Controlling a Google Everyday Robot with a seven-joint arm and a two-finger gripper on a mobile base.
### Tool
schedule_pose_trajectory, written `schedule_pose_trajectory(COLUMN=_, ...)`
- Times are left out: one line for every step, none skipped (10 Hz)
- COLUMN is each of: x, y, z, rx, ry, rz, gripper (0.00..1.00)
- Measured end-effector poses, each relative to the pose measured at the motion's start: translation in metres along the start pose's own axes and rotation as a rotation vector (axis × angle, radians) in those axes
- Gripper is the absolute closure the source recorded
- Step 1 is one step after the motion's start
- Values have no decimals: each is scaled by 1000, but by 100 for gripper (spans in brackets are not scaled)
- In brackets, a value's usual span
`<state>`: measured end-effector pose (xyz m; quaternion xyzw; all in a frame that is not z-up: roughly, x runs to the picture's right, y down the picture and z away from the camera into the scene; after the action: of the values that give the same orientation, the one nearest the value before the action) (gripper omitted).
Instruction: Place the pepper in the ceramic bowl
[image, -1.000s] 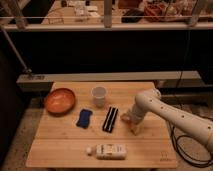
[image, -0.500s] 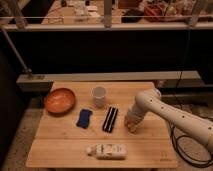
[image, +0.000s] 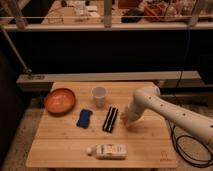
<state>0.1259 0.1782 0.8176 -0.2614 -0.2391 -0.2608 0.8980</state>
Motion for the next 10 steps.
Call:
schedule_pose_trajectory(x=-4, y=-4, z=-6, rx=5, ry=2, rz=-8, gripper=95)
schedule_pose_trajectory(x=-9, y=-11, z=-8, rx=13, ry=4, rz=-18, gripper=95)
schedule_pose_trajectory(x=-17, y=-19, z=-6, rx=19, ry=6, rz=-33, gripper=95)
schedule_pose_trajectory(x=-27, y=-32, z=-6, rx=29, ry=11, rz=-53, gripper=95)
schedule_pose_trajectory(x=-37, y=-46, z=-11, rx=41, ry=18, rz=-76, gripper=95)
schedule_pose_trajectory(x=-44, y=-56, z=-18, rx=52, ry=24, rz=-96, gripper=95)
schedule_pose_trajectory(x=-47, y=-62, z=-22, rx=60, ry=30, rz=-107, gripper=95)
schedule_pose_trajectory(x=-49, y=-67, z=-24, rx=64, ry=36, rz=-117, gripper=95)
schedule_pose_trajectory(x=-55, y=-74, z=-22, rx=66, ry=39, rz=-127, gripper=95)
schedule_pose_trajectory(x=-63, y=-87, z=-20, rx=69, ry=43, rz=-145, gripper=95)
